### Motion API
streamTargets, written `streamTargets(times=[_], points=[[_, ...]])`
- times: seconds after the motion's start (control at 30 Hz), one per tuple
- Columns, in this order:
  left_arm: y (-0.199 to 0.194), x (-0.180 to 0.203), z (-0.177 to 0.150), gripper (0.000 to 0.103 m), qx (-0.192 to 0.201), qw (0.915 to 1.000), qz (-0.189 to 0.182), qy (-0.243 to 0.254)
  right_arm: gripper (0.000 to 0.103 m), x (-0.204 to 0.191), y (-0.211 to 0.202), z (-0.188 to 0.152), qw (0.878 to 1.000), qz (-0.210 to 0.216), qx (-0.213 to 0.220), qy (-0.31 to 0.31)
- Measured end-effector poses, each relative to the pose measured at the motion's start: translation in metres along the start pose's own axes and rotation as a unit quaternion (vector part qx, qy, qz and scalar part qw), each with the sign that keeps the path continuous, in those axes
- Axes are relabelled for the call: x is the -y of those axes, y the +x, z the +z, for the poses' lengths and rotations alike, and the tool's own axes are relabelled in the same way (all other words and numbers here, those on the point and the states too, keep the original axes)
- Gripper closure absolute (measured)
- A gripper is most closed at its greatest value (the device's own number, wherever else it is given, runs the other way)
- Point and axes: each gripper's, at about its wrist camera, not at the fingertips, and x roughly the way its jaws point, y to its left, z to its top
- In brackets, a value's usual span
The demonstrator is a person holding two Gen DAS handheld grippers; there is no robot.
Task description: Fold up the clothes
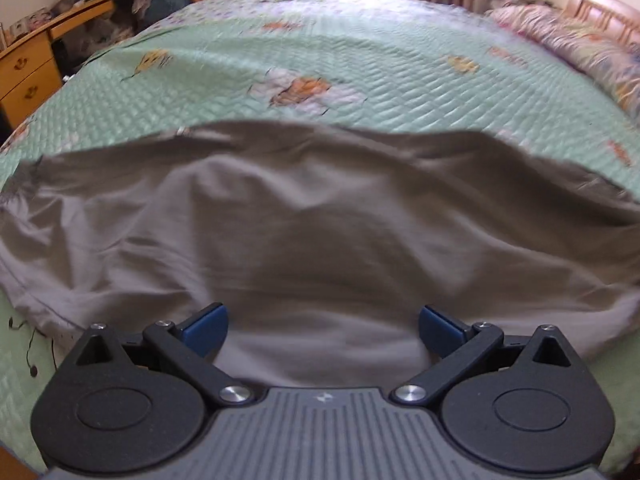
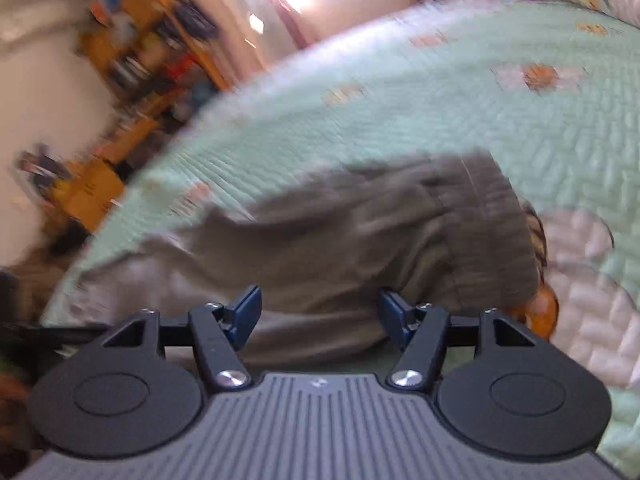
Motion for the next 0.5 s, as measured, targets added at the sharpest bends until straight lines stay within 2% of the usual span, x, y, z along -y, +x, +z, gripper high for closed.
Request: streamTargets(times=[0.1, 0.2, 0.3, 0.37, 0.4, 0.43, 0.5], points=[[-0.003, -0.001, -0.001, 0.001, 0.009, 1.0, -0.002, -0.004, 0.037, -0.01, -0.012, 0.023, 0.995, 0.007, 0.053, -0.089], [-0.01, 0.0, 0.0, 0.001, 0.018, 0.9998, 0.003, -0.008, 0.038, -0.018, 0.008, 0.051, 0.983, -0.017, 0.049, -0.175], [-0.022, 0.003, 0.001, 0.001, 0.033, 0.9994, -0.005, -0.009, 0.052, -0.022, 0.043, 0.064, 0.968, -0.005, 0.007, -0.25], [-0.027, 0.008, 0.002, 0.001, 0.042, 0.999, -0.011, -0.001, 0.066, -0.024, 0.066, 0.069, 0.957, 0.0, -0.024, -0.289], [-0.028, 0.011, 0.002, 0.001, 0.046, 0.9988, -0.012, 0.005, 0.079, -0.024, 0.075, 0.07, 0.953, -0.003, -0.036, -0.302], [-0.028, 0.015, 0.003, 0.001, 0.048, 0.9987, -0.011, 0.011, 0.083, -0.024, 0.081, 0.07, 0.949, -0.004, -0.049, -0.31], [-0.026, 0.021, 0.005, 0.001, 0.046, 0.9987, -0.013, 0.02, 0.083, -0.023, 0.088, 0.068, 0.946, 0.013, -0.062, -0.319]])
